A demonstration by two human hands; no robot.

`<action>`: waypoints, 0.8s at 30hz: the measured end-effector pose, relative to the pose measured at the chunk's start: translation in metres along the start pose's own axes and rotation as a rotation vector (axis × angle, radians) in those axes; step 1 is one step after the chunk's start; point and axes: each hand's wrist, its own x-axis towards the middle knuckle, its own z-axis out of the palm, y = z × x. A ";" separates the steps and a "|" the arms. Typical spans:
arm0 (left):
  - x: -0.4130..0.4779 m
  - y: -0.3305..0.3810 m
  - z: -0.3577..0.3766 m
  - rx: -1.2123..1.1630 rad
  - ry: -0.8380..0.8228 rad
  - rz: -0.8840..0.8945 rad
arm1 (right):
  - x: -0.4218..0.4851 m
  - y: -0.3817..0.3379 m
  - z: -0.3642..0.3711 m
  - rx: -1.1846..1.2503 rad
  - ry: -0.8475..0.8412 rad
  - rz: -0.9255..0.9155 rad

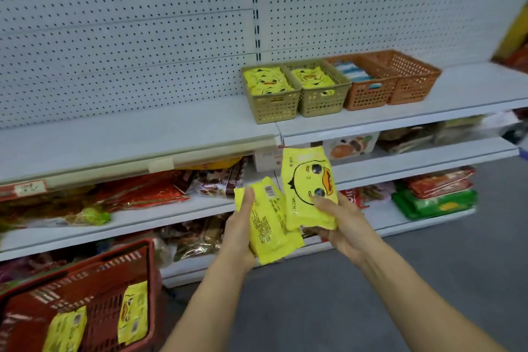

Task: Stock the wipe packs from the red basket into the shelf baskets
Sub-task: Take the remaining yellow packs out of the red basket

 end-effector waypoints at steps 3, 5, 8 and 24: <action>0.003 -0.004 0.042 0.098 -0.020 0.125 | 0.007 -0.006 -0.011 0.064 -0.001 -0.036; 0.007 -0.005 0.067 0.127 -0.018 0.209 | 0.012 -0.011 -0.014 0.006 0.009 -0.083; 0.021 0.002 0.091 0.238 0.049 0.302 | 0.027 -0.026 -0.021 -0.009 -0.021 -0.093; 0.205 0.141 0.186 0.526 -0.001 0.429 | 0.236 -0.229 -0.076 -0.517 -0.219 -0.038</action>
